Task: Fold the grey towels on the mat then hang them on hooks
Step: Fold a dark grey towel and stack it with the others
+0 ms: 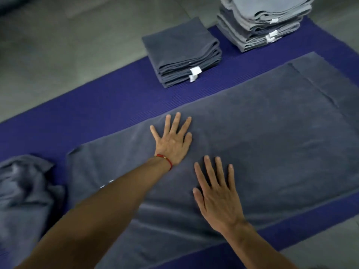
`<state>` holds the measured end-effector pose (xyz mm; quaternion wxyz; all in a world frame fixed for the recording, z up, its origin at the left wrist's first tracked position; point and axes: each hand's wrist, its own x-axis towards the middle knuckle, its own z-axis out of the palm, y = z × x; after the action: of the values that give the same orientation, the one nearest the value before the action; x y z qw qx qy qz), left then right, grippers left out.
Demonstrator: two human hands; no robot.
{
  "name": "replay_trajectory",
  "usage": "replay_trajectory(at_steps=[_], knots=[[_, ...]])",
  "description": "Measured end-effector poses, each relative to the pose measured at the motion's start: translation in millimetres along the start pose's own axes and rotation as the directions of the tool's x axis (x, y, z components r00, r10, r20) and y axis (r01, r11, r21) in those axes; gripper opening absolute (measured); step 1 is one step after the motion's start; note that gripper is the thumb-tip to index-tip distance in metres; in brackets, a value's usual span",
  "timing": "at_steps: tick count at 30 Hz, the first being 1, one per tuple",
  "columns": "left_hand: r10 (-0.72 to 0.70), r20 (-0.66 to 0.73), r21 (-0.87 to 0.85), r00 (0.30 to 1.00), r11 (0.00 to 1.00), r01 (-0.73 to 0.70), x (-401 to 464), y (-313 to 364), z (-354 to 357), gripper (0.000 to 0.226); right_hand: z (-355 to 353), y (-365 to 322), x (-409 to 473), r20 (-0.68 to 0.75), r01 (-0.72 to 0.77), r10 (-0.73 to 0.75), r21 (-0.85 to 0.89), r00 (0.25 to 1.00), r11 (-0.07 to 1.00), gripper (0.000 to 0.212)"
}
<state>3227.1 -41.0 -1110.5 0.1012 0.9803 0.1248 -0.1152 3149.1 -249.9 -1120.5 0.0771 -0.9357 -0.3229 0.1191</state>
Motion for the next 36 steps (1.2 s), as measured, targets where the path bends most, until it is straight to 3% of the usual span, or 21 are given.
replay_trajectory(at_steps=[3, 7, 12, 14, 18, 20, 25, 28, 30, 32, 33, 34, 36], knots=[[-0.026, 0.039, 0.093, 0.999, 0.995, 0.022, -33, -96, -10, 0.052, 7, -48, -2, 0.01, 0.102, -0.103, 0.052, 0.995, 0.993, 0.068], [-0.241, 0.072, 0.108, 0.968, 0.966, 0.233, -70, -206, -26, 0.053, 21, -107, -13, 0.035, 0.318, -0.322, 0.082, 0.946, 0.944, 0.065], [-0.436, -0.002, 0.016, 0.9, 0.9, 0.436, -102, -296, -41, 0.062, 42, -176, -41, 0.073, 0.623, -0.633, 0.124, 0.77, 0.772, 0.059], [-0.513, -0.017, 0.003, 0.858, 0.858, 0.514, -105, -312, -47, 0.052, 48, -197, -53, 0.088, 0.695, -0.707, 0.134, 0.702, 0.707, 0.054], [-0.491, -0.049, -0.127, 0.87, 0.867, 0.482, -105, -330, -59, 0.047, 63, -227, -79, 0.199, 0.822, -0.829, 0.144, 0.522, 0.552, 0.05], [-0.477, -0.067, -0.222, 0.876, 0.863, 0.453, -107, -330, -65, 0.039, 68, -238, -88, 0.259, 0.85, -0.842, 0.118, 0.473, 0.513, 0.049], [-0.571, -0.031, -0.507, 0.82, 0.716, 0.479, -111, -327, -66, 0.027, 75, -248, -91, 0.195, 0.826, -0.813, 0.021, 0.549, 0.563, 0.058], [-0.653, 0.026, -0.659, 0.757, 0.558, 0.504, -112, -331, -69, 0.032, 69, -243, -88, 0.047, 0.816, -0.816, 0.018, 0.576, 0.577, 0.056], [-0.664, 0.082, -0.756, 0.743, 0.445, 0.481, -115, -327, -74, 0.032, 62, -239, -84, -0.108, 0.742, -0.735, 0.152, 0.669, 0.653, 0.049], [-0.639, 0.097, -0.805, 0.763, 0.4, 0.438, -116, -320, -79, 0.028, 50, -233, -73, -0.258, 0.501, -0.43, 0.496, 0.865, 0.71, 0.041], [-0.619, 0.085, -0.819, 0.781, 0.403, 0.408, -117, -316, -84, 0.024, 41, -228, -65, -0.24, 0.335, -0.234, 0.674, 0.942, 0.659, 0.036], [-0.594, 0.072, -0.834, 0.801, 0.405, 0.375, -118, -311, -90, 0.022, 30, -220, -56, -0.172, 0.171, -0.053, 0.803, 0.984, 0.571, 0.027], [-0.521, 0.036, -0.844, 0.853, 0.441, 0.305, -114, -300, -101, 0.024, 8, -198, -36, -0.032, -0.06, 0.228, 0.92, 0.973, 0.386, 0.007]])
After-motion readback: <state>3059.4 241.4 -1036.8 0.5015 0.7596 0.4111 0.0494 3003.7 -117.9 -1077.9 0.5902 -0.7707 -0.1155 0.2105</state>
